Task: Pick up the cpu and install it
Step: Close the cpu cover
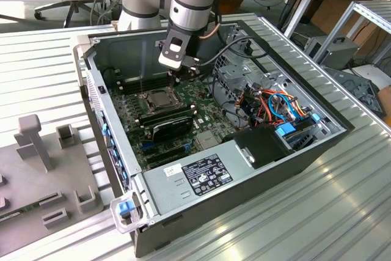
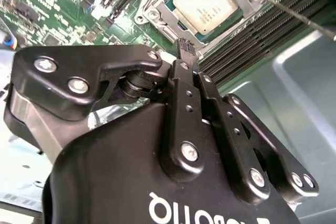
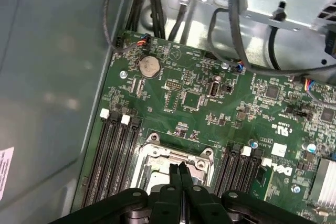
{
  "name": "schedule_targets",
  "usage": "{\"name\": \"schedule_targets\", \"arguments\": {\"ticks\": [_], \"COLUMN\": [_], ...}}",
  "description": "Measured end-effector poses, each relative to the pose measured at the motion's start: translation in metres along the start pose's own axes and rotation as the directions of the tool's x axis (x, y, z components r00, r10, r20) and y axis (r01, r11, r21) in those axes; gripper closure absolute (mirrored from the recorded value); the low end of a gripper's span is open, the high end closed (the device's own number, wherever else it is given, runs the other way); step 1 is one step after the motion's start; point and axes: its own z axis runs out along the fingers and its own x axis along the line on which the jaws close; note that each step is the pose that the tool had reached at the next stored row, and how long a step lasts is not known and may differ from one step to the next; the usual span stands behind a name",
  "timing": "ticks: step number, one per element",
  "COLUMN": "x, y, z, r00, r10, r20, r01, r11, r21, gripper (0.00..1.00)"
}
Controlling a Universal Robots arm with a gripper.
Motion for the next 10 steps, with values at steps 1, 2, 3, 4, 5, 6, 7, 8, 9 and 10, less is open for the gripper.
{"name": "schedule_targets", "arguments": {"ticks": [1, 2, 3, 4, 5, 6, 7, 8, 9, 10], "x": [0.0, 0.0, 0.0, 0.0, 0.0, 0.0, 0.0, 0.0, -0.0001, -0.0001], "y": [0.0, 0.0, 0.0, 0.0, 0.0, 0.0, 0.0, 0.0, 0.0, 0.0], "z": [0.0002, 0.0004, 0.0007, 0.0009, 0.0012, 0.0015, 0.0016, 0.0018, 0.0021, 0.0022], "r00": [0.9998, 0.9993, 0.9978, 0.9963, 0.9936, 0.99, 0.9872, 0.9843, 0.9783, 0.9742], "r10": [-0.018, -0.036, -0.066, -0.085, -0.113, -0.141, -0.159, -0.177, -0.207, -0.226], "r20": [-0.0004, -0.0008, -0.0015, -0.0019, -0.0025, -0.0032, -0.0036, -0.004, -0.0048, -0.0053], "r01": [0.018, 0.036, 0.066, 0.085, 0.113, 0.141, 0.159, 0.177, 0.207, 0.226], "r11": [0.9998, 0.9993, 0.9978, 0.9963, 0.9936, 0.99, 0.9872, 0.9843, 0.9783, 0.9742], "r21": [0.0005, 0.0009, 0.0017, 0.0023, 0.003, 0.0038, 0.0043, 0.0047, 0.0054, 0.0059], "gripper": [0.89, 0.89, 0.89, 0.89, 0.89, 0.89, 0.89, 0.89, 0.89, 0.89]}}
